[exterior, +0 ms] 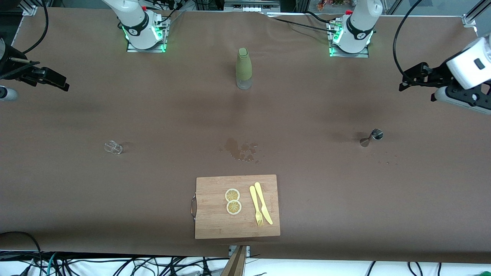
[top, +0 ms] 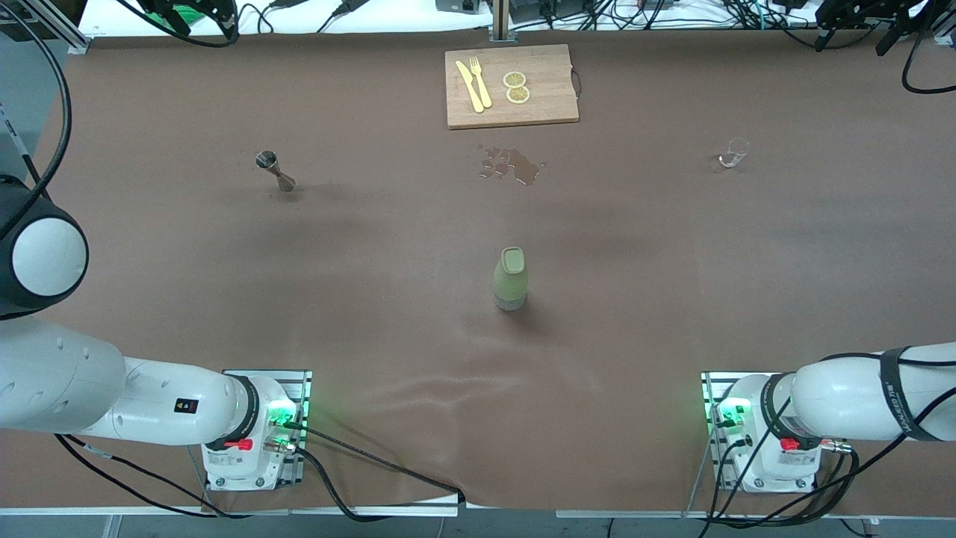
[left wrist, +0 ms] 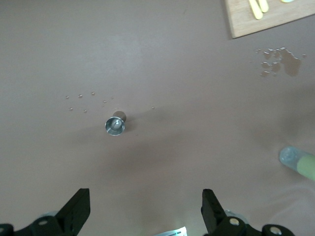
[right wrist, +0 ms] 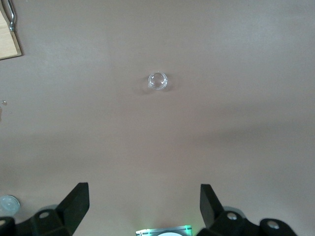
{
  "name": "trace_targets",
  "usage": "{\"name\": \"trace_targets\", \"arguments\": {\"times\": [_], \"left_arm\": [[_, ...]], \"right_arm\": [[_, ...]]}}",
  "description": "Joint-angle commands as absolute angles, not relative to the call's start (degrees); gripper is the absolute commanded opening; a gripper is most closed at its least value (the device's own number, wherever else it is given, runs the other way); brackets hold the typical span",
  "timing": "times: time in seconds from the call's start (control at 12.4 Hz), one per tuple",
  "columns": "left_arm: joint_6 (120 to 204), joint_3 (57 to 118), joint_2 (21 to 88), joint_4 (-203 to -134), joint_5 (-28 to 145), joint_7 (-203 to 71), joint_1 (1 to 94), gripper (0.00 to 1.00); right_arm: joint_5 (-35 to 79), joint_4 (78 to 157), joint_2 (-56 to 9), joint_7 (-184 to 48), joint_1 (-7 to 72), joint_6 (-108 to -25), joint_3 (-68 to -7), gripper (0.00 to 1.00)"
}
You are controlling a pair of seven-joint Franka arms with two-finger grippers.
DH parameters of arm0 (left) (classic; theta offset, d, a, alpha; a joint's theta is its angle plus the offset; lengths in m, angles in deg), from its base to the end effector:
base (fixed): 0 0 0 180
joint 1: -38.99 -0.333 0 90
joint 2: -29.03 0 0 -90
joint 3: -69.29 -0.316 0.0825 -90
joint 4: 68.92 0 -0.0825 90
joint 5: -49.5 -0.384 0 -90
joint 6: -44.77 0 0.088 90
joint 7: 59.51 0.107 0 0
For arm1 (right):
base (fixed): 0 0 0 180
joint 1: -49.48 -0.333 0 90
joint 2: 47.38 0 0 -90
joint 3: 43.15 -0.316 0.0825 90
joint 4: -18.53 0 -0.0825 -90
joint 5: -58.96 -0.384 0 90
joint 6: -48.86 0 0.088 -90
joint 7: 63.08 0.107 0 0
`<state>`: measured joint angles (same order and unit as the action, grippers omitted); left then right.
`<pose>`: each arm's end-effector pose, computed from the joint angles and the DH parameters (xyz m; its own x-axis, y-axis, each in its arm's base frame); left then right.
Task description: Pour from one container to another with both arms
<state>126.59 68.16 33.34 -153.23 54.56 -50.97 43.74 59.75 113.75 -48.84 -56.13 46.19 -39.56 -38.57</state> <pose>0.5608 -0.0464 0.6174 0.9695 -0.2219 -0.1037 -0.2114 -0.9719 0.1032 0.5405 -0.0142 0.5934 0.9855 -0.1434 -0.0910 -0.1419 -0.9896 0.0229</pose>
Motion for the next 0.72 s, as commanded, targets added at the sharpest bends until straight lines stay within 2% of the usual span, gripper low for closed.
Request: {"name": "trace_targets", "arguments": {"times": [0.0,0.64], "left_arm": [[126.4,70.6,31.6,-154.4,52.1,-52.5,40.5,1.00],[125.0,70.4,30.8,-154.1,49.1,-56.7,40.9,1.00]], "right_arm": [[60.4,112.7,-48.6,-55.4,45.1,-40.1,-38.0,1.00],[59.8,112.8,-48.5,-55.4,45.1,-40.1,-37.7,1.00]]}}
